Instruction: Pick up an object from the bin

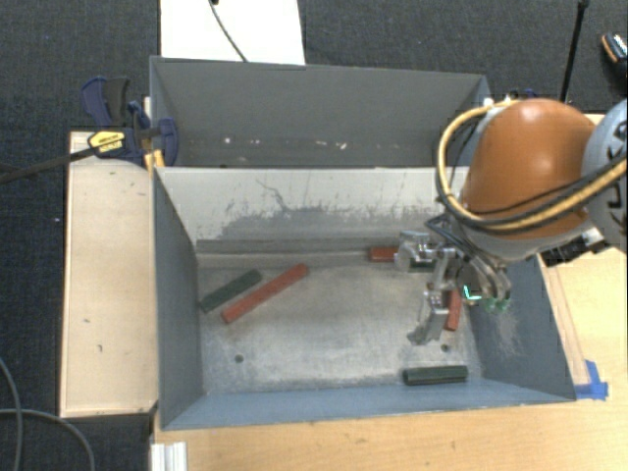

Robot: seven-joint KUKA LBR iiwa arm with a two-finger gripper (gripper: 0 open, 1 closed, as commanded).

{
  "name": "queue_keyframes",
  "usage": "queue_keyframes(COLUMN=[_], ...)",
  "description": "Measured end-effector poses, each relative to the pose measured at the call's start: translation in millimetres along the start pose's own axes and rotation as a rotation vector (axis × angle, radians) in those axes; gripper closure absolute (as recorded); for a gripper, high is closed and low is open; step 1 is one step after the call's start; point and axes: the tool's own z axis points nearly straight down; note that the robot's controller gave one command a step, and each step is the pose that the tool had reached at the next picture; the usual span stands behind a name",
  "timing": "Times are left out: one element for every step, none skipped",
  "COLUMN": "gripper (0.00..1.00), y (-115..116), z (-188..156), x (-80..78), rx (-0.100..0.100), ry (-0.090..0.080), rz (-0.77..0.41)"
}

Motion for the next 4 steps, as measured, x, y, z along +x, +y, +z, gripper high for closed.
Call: queue_keyframes(gripper=[0.0,0.0,0.0,0.0], y=[-61.2,-116.4,-142.0,-152.1], z=[162.0,132.5,109.8,161.4], x=[17.5,9.4,-48.1,-92.4], rx=[0.004,0.005,0.005,-0.006], ry=[-0.026,-0.01,-0.01,-0.012], rz=[-0.356,-0.493,-0.7,-1.275])
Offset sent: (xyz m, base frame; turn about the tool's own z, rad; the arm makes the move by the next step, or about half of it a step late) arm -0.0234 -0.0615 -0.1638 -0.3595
